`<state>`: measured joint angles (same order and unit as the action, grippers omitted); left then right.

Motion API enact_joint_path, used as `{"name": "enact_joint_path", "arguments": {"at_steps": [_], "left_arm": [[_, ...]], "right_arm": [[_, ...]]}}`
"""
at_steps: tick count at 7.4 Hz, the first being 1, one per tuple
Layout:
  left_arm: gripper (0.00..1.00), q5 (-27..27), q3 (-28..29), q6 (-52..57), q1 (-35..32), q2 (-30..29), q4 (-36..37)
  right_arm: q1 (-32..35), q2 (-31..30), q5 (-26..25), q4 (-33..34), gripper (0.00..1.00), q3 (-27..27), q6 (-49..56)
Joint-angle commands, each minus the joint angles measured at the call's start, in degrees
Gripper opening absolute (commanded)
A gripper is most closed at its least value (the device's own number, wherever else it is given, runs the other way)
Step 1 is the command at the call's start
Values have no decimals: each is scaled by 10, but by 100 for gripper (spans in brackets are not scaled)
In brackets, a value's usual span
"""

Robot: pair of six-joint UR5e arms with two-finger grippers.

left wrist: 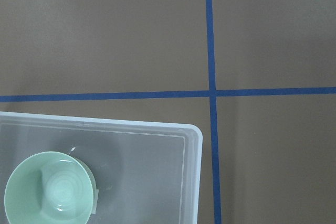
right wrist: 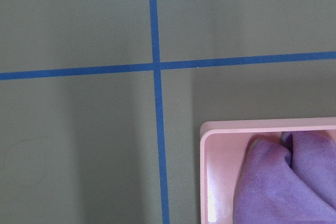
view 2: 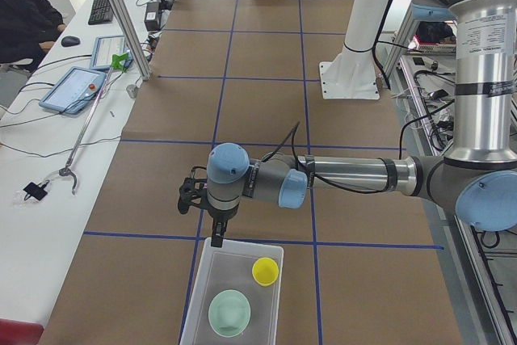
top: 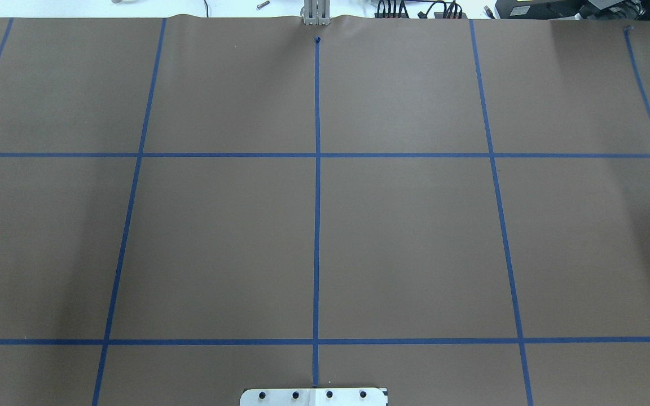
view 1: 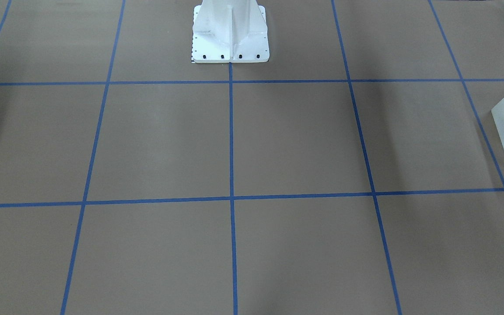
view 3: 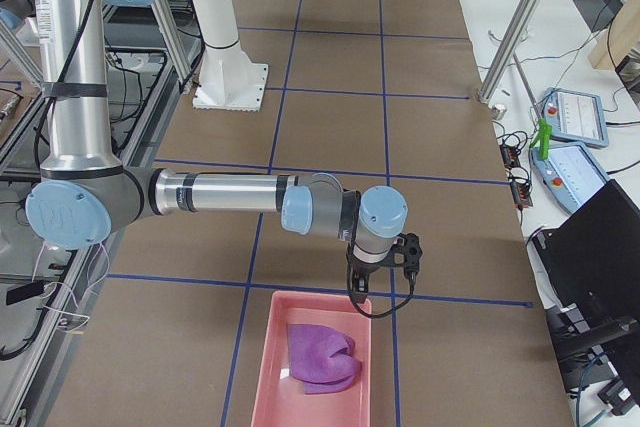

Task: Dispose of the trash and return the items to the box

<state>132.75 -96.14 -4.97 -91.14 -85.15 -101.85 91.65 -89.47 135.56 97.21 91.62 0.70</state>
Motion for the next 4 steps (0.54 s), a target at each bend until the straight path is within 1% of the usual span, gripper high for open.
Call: {"name": "enact_joint_path", "arguments": {"at_steps": [1, 4], "left_arm": [[99, -2, -4, -4, 1, 2, 1], [99, -3, 2, -5, 2, 1, 2]], "right_arm": [[0, -1, 1, 2, 100, 1, -1], [2, 1, -2, 1, 100, 1, 0]]}}
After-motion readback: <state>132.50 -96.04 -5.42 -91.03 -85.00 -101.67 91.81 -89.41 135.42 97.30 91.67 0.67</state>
